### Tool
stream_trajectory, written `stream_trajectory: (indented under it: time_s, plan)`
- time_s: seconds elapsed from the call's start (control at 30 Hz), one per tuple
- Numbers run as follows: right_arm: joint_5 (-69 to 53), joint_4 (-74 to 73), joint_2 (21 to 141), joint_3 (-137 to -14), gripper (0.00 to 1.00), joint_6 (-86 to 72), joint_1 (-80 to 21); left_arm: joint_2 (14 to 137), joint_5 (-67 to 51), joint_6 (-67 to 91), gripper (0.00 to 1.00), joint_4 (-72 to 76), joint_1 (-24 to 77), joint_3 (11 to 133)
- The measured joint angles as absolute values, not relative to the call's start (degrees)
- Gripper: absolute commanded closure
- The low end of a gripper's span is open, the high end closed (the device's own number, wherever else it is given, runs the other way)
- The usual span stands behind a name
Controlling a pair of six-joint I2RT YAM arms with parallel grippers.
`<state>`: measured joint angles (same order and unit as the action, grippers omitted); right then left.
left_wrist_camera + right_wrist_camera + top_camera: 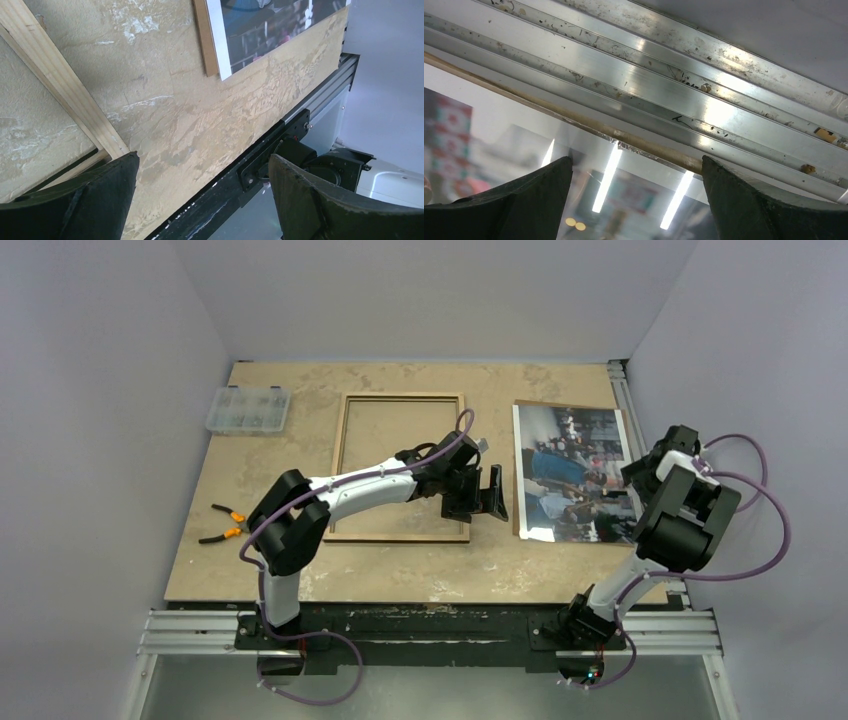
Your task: Put the photo into the frame
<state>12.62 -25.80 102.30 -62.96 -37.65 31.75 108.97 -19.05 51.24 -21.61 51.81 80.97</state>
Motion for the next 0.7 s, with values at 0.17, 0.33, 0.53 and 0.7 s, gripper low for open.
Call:
stream_trajectory:
  time_s: [0.17,0.33,0.53,0.7]
  plan:
    - [11.0,-23.4,100.3,-60.5,0.03,-35.5,31.9,109.0,-18.7,51.3,0.03,-21.9,51.8,81.0]
    - [9.1,-21.7,98.1,-58.0,0.04,-34.5,31.7,109.0,-18.6,51.4,0.02,-21.9,51.8,81.0]
    - [7.4,-20.7,95.3,-54.8,0.04,-33.8,30.1,109.0,-18.3,51.4,0.02,-21.9,51.8,81.0]
    - [5.4,-19.0,92.2,-51.3,0.04,-33.3,29.6,109.4,-17.8,51.5,0.02,-22.0,51.7,81.2]
